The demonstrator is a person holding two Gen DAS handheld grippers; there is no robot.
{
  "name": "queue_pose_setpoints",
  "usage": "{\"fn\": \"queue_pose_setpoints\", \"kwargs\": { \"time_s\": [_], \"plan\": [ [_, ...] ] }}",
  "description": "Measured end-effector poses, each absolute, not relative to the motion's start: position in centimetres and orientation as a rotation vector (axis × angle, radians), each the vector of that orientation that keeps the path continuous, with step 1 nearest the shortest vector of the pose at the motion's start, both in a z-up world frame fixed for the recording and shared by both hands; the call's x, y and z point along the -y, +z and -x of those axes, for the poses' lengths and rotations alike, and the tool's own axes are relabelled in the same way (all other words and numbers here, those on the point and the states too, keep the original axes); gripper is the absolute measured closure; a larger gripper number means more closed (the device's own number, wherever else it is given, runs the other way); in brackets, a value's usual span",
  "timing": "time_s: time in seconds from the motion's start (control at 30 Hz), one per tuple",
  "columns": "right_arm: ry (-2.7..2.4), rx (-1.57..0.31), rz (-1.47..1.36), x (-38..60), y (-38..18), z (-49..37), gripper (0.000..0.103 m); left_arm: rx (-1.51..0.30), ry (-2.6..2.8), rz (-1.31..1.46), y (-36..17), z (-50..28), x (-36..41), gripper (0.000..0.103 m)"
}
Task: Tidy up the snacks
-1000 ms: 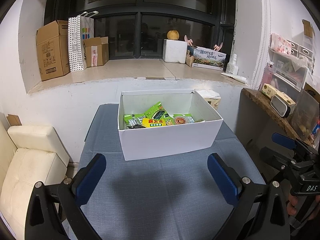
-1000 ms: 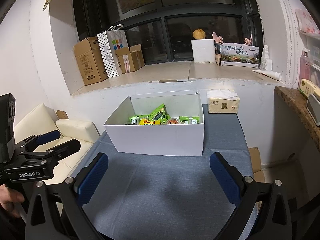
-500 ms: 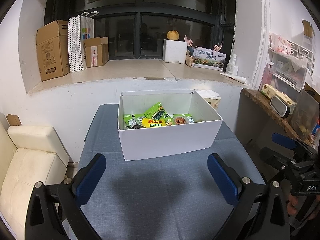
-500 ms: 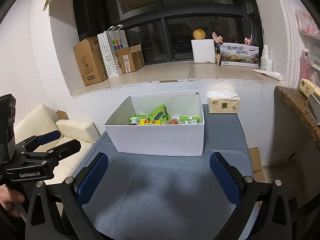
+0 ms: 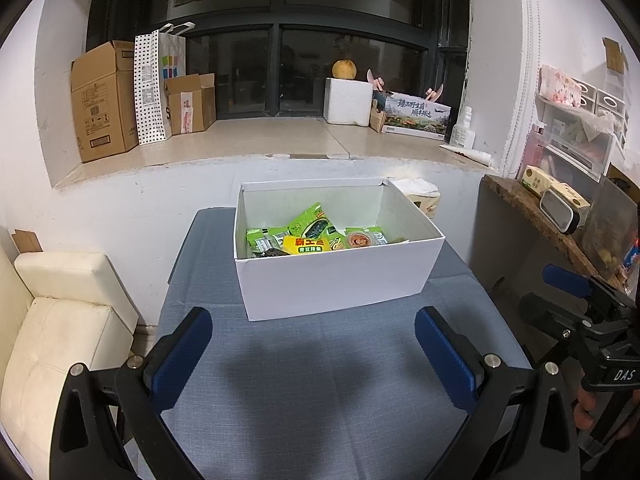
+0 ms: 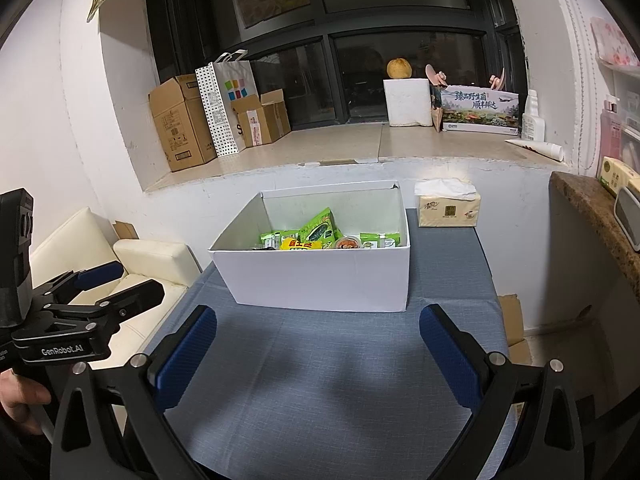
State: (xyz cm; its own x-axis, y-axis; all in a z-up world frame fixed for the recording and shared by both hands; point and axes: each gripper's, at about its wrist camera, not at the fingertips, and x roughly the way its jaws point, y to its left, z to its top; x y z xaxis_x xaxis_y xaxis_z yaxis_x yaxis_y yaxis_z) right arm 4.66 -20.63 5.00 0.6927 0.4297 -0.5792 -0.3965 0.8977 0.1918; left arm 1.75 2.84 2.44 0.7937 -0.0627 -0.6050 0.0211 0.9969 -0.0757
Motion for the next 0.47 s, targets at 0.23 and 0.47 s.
{"fn": "queue_pose_setpoints", "kwargs": {
  "time_s": [0.23,0.47],
  "plan": [
    [0.465,-0.657,-0.052,20.5,5.05,-4.43,0.0,-0.654,-0.047,0.065,2.47,-1.76,-2.81,0.0],
    [0.467,-0.656,-0.052,20.53,5.06,-4.49,0.0,-0.633,-0.067,0.074,2.62,-1.57,-2.82,0.0]
  ]
}}
